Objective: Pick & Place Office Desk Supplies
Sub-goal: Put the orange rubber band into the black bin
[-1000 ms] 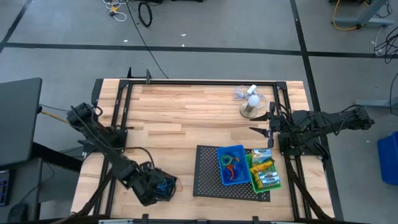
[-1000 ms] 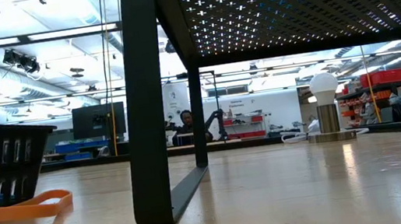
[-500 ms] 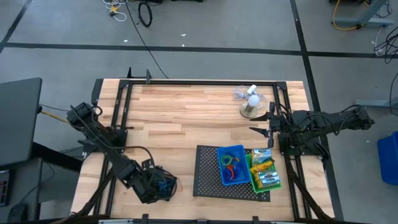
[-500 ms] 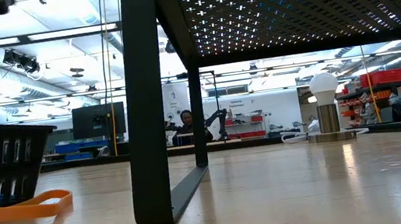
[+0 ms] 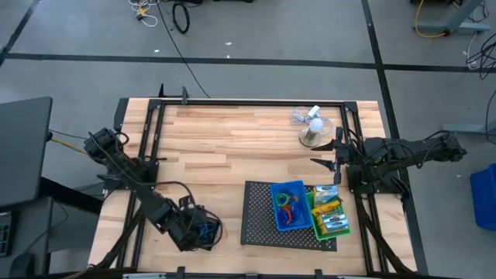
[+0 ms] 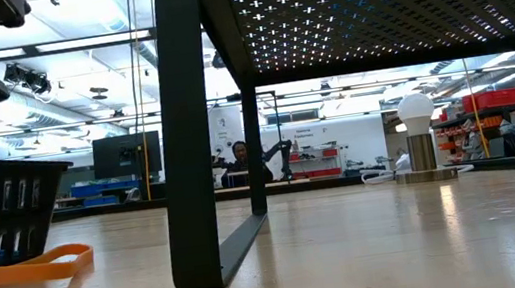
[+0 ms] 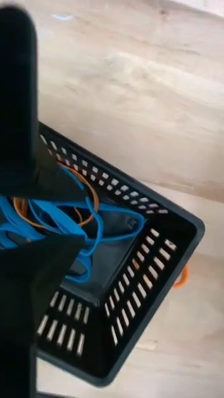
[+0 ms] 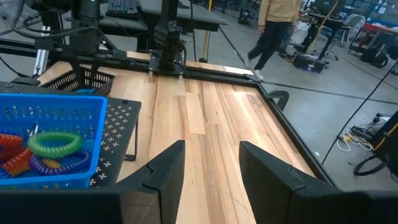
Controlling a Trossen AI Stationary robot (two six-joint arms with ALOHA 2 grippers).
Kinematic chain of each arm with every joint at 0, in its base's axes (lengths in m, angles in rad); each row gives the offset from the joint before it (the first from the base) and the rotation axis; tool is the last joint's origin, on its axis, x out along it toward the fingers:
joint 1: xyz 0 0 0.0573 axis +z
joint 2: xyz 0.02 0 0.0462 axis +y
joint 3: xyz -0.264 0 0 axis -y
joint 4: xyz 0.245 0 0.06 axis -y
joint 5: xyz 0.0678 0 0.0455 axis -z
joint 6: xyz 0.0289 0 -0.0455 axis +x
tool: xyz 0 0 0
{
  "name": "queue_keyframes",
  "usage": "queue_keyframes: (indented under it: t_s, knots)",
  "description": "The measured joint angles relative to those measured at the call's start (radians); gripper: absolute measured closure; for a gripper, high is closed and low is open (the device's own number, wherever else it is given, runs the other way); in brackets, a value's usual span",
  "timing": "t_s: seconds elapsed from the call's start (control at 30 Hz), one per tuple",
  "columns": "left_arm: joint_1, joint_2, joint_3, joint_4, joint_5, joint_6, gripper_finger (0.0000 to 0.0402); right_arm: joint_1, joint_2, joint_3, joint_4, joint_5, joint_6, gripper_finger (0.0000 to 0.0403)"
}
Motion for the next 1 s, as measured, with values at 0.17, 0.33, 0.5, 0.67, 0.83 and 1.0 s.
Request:
queue_keyframes:
  t_s: [0.17,0.33,0.5,0.67,0.83,1.0]
  knots:
    - [0.012,0.005,0.0,-0.005,-0.009,0.021,0.0382,0.0,0.0,0.0,0.0,0.0,0.0,0.0242]
    - [0.023,0.024,-0.003,-0.001,0.014,0.037,0.0397,0.0,0.0,0.0,0.0,0.0,0.0,0.0242]
    - [0.027,0.061,-0.027,0.049,0.063,0.038,0.0398,0.0,0.0,0.0,0.0,0.0,0.006,0.0242]
    - [0.042,0.079,-0.052,0.032,0.051,-0.011,0.0399,0.0,0.0,0.0,0.0,0.0,0.005,0.0242]
    - [0.054,0.079,-0.089,-0.018,0.03,-0.082,0.0399,0.0,0.0,0.0,0.0,0.0,0.008,0.0242]
    - [0.073,0.078,-0.097,-0.068,-0.024,-0.084,0.04,0.0,0.0,0.0,0.0,0.0,0.007,0.0242]
